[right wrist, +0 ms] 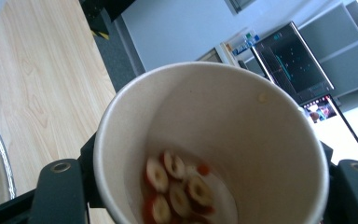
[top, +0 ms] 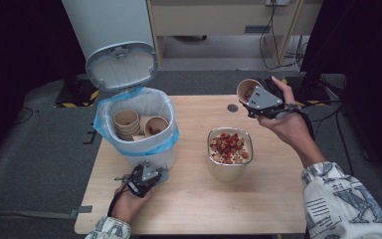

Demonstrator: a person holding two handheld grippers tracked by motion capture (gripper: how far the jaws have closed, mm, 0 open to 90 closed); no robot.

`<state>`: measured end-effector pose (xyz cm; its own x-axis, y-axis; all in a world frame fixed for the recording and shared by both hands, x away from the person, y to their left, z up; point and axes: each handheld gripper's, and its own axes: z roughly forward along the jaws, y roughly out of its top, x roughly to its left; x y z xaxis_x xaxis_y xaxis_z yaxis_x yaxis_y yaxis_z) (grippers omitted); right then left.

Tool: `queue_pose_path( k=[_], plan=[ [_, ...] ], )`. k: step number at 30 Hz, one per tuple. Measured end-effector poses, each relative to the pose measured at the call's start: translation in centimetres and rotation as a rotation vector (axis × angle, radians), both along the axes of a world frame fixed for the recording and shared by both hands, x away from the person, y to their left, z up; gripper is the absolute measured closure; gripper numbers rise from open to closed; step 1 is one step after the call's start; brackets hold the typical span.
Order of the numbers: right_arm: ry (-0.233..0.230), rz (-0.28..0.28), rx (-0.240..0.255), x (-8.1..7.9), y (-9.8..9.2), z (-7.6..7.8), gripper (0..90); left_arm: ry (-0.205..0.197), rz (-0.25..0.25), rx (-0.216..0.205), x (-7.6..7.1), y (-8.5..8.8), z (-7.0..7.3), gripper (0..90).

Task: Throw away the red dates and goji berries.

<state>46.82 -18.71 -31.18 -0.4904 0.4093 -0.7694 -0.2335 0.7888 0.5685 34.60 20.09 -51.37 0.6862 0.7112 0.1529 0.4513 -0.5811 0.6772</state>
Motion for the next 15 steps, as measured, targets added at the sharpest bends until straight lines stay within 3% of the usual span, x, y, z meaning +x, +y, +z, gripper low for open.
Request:
queue_pose_path(
  k=[4,8,15],
  plan=[
    [0.007,0.035,-0.006,-0.24,0.73,-0.06,28.7,-0.002,0.000,0.001,-0.02,-0.03,-0.01,89.8],
    [0.000,0.019,-0.007,-0.24,0.22,0.00,28.6,-0.001,0.000,-0.001,0.00,0.00,-0.01,89.8],
    [0.000,0.038,-0.013,-0.47,0.59,-0.36,28.5,-0.002,0.001,0.000,-0.01,-0.02,-0.01,89.8]
  ],
)
